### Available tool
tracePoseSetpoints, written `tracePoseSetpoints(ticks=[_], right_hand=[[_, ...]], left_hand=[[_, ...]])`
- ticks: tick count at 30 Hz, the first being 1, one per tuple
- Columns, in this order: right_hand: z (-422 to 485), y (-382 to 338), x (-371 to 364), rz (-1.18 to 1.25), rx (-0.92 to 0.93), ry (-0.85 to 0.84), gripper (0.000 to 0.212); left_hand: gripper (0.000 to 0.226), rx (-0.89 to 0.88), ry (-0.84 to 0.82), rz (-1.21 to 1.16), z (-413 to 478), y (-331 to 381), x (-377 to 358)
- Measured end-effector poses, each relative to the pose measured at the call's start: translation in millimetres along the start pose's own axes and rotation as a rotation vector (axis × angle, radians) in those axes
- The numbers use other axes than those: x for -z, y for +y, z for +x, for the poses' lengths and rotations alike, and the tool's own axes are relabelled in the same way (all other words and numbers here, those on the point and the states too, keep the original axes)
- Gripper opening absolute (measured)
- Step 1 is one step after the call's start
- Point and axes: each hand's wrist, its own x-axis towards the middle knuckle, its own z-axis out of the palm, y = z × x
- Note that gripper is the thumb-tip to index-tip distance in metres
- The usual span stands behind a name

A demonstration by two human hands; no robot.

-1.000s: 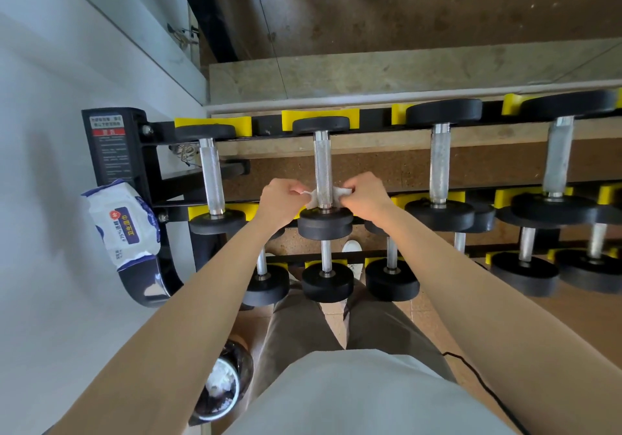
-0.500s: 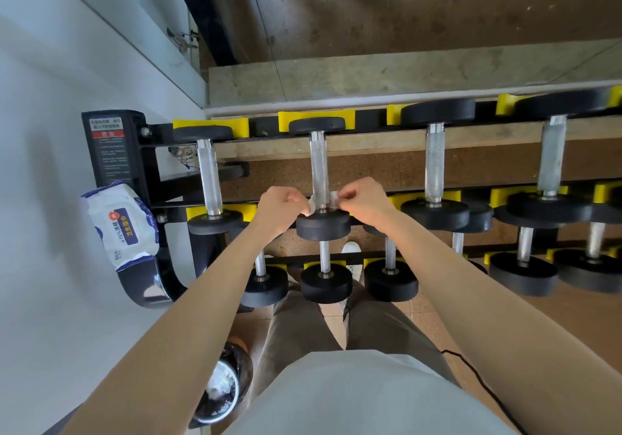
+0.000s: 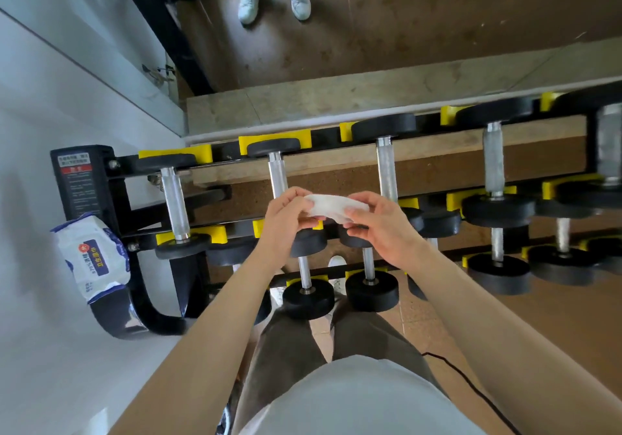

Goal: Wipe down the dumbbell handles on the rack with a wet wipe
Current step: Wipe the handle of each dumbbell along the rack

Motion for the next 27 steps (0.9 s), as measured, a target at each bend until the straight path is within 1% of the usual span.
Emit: tracePoseSetpoints(ticks=[2, 5, 6, 8, 10, 13, 17, 18, 20, 22, 24, 25, 27], right_hand=[[0, 0, 12, -0.028, 0.032, 0.097, 0.02], [1, -3, 24, -0.134, 0.095, 0.185, 0.02], [1, -5, 27, -0.164, 0.12, 0.236, 0.021], [0, -9, 32, -0.184, 0.167, 0.394, 0.024], [1, -13, 36, -0.128, 0.202, 0.504, 0.021], [1, -20, 44, -0.056, 0.229, 0.537, 0.014], [15, -33, 56, -0.173, 0.317, 0.637, 0.017], [22, -36, 60, -0.235, 0.344, 0.649, 0.019], [36, -40, 67, -0.332, 0.375, 0.614, 0.018], [44, -41, 69, -0.375, 0.377, 0.538, 0.02], [49, -42, 69, -0.417, 0.396, 0.468, 0.025], [51, -41, 71, -0.455, 0.417, 0.434, 0.028], [55, -41, 78, -0.576, 0.458, 0.369, 0.031]], left_hand=[[0.015, 0.037, 0.035, 0.018, 2, -3, -15], [0.002, -0.054, 0.0, 0.153, 12, -11, -31], [0.006, -0.084, -0.008, 0.192, 16, -12, -35], [0.009, -0.129, -0.044, 0.242, 24, -15, -45], [0.012, -0.168, -0.063, 0.289, 31, -12, -55], [0.012, -0.152, 0.004, 0.303, 45, -12, -68], [0.011, -0.101, 0.14, 0.283, 68, -12, -85], [0.012, -0.1, 0.166, 0.26, 73, -11, -91], [0.014, -0.096, 0.191, 0.184, 79, -10, -105], [0.012, -0.098, 0.165, 0.132, 80, -9, -120], [0.005, -0.08, 0.118, 0.061, 77, -11, -132], [0.01, -0.051, 0.102, -0.01, 75, -13, -135], [0.028, 0.025, 0.081, -0.143, 70, -16, -140]])
